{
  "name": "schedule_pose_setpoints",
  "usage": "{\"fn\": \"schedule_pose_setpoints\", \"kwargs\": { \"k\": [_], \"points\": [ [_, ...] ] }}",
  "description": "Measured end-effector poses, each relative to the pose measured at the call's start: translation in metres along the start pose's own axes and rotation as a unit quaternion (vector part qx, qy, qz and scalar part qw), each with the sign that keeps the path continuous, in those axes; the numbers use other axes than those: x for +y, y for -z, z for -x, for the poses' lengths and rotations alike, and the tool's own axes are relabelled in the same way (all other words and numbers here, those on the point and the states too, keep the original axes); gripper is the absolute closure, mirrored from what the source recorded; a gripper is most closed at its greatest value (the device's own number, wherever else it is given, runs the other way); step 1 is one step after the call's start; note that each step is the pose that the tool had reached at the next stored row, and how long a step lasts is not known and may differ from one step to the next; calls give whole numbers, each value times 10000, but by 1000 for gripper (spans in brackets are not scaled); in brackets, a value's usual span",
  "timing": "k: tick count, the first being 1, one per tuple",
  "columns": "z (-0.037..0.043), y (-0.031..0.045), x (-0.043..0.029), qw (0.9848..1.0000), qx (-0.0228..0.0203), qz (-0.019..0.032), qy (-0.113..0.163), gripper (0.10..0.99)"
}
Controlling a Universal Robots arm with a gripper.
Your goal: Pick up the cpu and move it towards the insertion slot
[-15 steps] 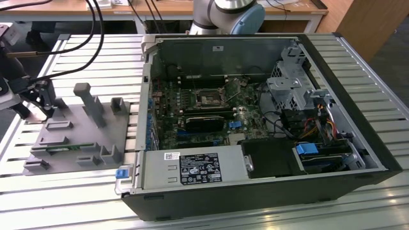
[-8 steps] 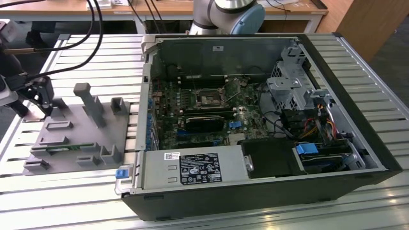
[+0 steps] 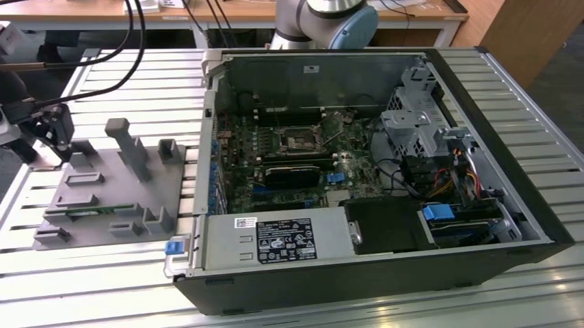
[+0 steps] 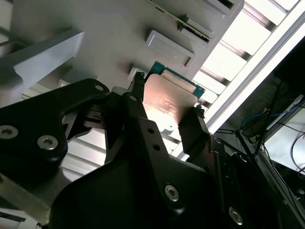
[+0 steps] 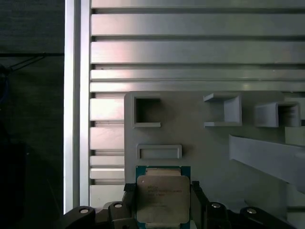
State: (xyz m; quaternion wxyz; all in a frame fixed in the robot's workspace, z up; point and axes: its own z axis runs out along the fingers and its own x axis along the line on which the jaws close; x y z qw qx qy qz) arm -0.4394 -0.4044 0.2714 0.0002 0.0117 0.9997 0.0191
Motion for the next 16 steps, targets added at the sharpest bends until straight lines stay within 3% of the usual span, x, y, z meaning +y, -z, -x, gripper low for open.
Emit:
{"fn": "schedule_pose_setpoints", "kwargs": {
  "k": [16],
  "points": [
    [0,140,5,10000,0,0,0,549]
  ]
}}
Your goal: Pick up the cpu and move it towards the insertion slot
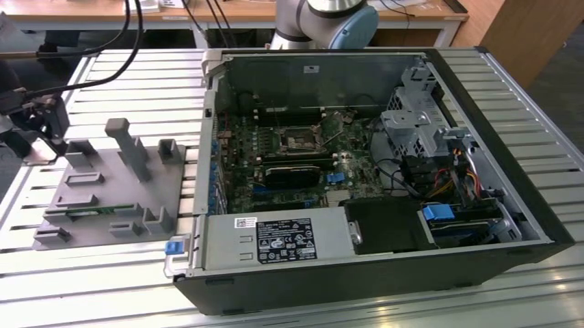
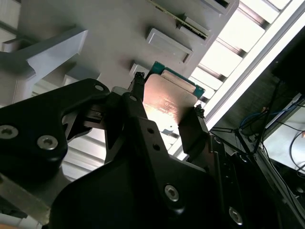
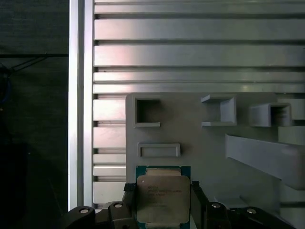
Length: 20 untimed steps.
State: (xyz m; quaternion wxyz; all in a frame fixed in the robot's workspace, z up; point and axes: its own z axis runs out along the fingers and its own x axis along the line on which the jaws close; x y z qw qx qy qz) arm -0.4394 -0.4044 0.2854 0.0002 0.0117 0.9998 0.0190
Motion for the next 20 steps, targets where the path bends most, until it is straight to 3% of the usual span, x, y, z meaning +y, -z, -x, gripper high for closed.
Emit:
{"fn": "schedule_pose_setpoints", "kwargs": {
  "k": [20],
  "points": [
    [0,170,7,10000,0,0,0,549]
  ]
}}
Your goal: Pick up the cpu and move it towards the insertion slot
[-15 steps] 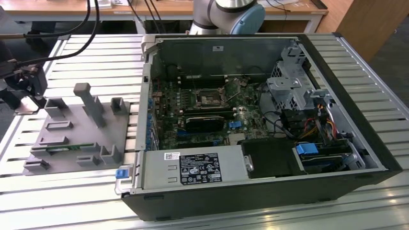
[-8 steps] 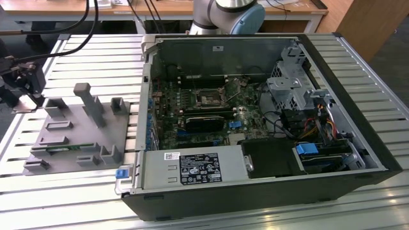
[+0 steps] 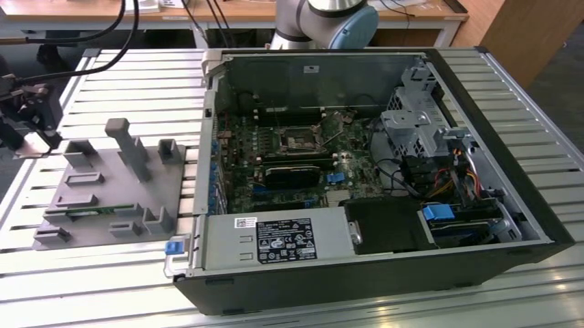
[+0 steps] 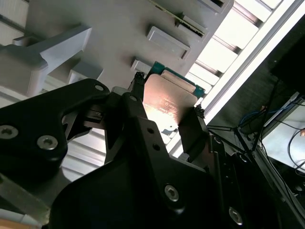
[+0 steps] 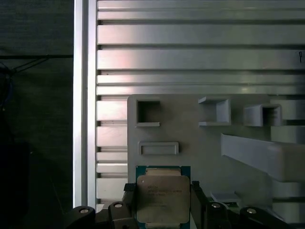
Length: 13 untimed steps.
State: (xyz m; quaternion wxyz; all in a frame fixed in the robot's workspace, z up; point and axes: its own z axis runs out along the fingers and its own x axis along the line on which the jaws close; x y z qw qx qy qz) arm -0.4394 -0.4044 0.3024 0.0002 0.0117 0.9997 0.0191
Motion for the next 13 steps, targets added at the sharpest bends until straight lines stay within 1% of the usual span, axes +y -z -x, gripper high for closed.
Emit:
{"fn": "schedule_pose_setpoints", "kwargs": {
  "k": [4,7,13],
  "points": [
    [0,33,1,10000,0,0,0,549],
    [2,41,2,10000,-1,1,1,549],
    [38,61,3,10000,1,-1,0,549]
  ]
}}
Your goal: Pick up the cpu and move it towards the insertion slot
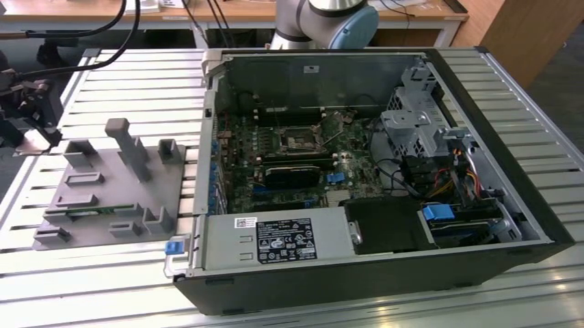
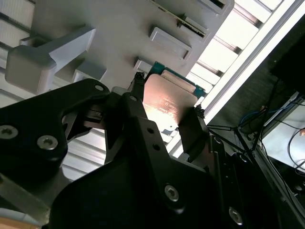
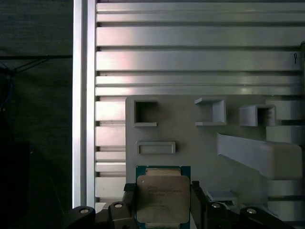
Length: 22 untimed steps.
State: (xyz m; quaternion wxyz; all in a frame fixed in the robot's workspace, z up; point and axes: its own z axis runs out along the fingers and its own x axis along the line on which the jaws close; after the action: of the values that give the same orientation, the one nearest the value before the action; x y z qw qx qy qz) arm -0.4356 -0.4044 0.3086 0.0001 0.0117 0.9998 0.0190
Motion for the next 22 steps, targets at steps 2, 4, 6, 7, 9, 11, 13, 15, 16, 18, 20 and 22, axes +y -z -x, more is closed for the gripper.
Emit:
{"fn": "schedule_pose_setpoints", "kwargs": {
  "k": [2,4,6,7,9,11,13,15,16,18,20,22],
  "points": [
    [1,30,2,10000,-1,1,-1,549],
    [2,67,2,10000,-1,0,0,549],
    [2,101,4,10000,-1,0,0,549],
    [2,117,4,10000,-1,1,0,549],
    [2,146,5,10000,-1,1,0,549],
    [2,173,6,10000,-1,0,0,549],
    [2,197,7,10000,-1,0,0,549],
    [2,219,8,10000,0,0,0,549],
    [2,226,8,10000,-1,1,0,549],
    [2,241,9,10000,-1,1,0,549],
    [2,254,9,10000,-1,1,0,549],
    [2,267,10,10000,-1,1,0,549]
  ]
}}
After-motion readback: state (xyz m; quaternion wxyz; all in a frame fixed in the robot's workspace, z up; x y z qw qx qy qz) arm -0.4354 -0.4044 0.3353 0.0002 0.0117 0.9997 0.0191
